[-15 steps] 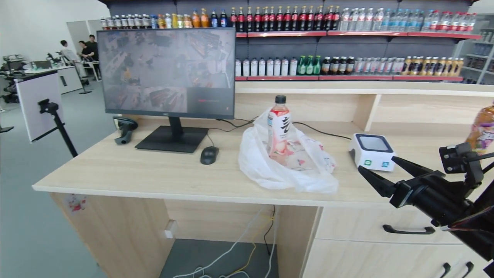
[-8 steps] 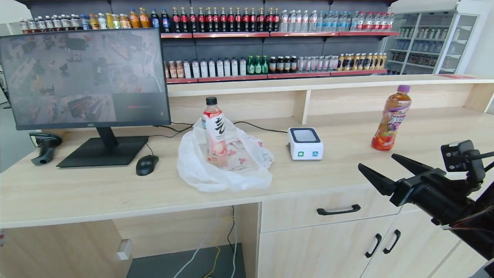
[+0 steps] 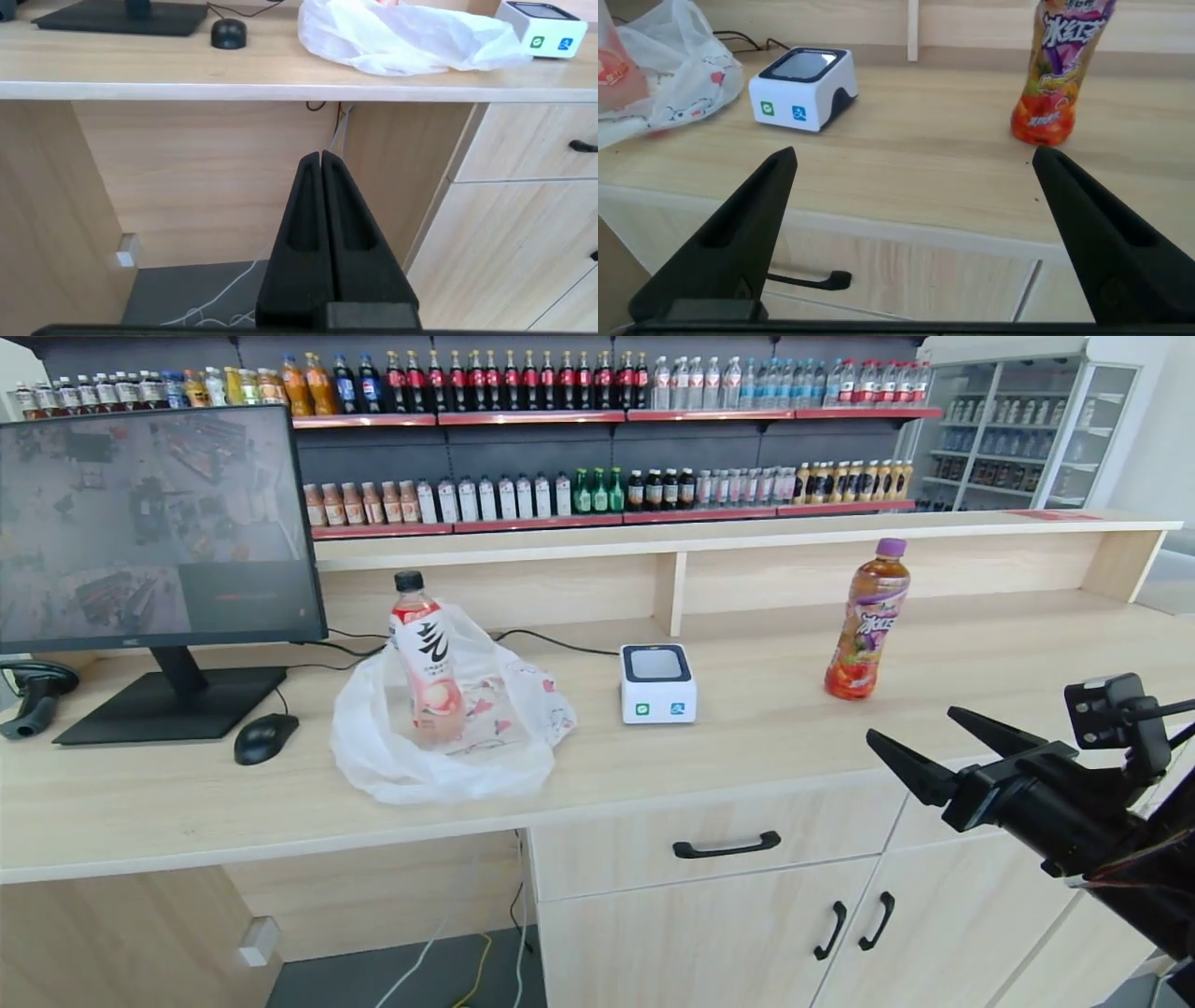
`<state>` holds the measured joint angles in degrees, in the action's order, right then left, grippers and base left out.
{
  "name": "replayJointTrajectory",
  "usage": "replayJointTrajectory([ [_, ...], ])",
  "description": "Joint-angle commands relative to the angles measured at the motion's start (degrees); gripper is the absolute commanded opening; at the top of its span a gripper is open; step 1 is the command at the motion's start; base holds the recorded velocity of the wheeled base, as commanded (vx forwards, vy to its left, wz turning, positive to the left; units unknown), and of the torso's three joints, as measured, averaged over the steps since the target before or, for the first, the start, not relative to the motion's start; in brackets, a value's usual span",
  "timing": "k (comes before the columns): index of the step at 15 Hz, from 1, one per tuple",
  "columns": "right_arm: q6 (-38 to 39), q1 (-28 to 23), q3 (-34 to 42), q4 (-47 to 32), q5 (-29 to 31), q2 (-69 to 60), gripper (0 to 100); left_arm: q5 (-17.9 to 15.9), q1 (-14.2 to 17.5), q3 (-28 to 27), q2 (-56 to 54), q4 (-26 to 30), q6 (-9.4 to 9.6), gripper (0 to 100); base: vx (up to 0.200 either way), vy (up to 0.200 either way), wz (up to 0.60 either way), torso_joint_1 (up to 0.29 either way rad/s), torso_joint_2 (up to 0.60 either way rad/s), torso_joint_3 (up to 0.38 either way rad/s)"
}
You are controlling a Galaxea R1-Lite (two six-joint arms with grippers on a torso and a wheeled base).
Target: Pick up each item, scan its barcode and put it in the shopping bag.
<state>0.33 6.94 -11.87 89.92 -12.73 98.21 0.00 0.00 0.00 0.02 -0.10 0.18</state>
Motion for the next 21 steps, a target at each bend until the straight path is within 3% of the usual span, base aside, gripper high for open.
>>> replayJointTrajectory([
  [1, 0.11, 0.01, -0.08, 0.08, -0.02, 0.49, 100, 0.0, 0.0, 0.0, -0.02, 0.01, -0.01, 0, 0.0, -0.2, 0.0, 0.002, 0.0, -0.002],
  [6, 0.11, 0.01, -0.87, 0.08, -0.02, 0.85, 100, 0.0, 0.0, 0.0, -0.02, 0.01, -0.01, 0, 0.0, -0.2, 0.0, 0.002, 0.0, 0.001],
  [11, 0.11, 0.09, -0.78, 0.08, -0.02, 1.11, 100, 0.0, 0.0, 0.0, -0.02, 0.01, -0.09, 0, 0.0, -0.2, 0.6, 0.004, 0.0, 0.004],
  [19, 0.11, 0.18, -0.34, 0.08, -0.02, 1.64, 100, 0.0, 0.0, 0.0, -0.02, 0.01, 0.08, 0, 0.0, -0.2, 0.0, 0.002, 0.0, 0.003],
  [21, 0.11, 0.36, -0.26, 0.08, -0.02, 1.81, 100, 0.0, -0.09, 0.0, -0.02, 0.01, 0.17, 0, 0.0, 0.0, 0.0, 0.0, 0.0, 0.0],
])
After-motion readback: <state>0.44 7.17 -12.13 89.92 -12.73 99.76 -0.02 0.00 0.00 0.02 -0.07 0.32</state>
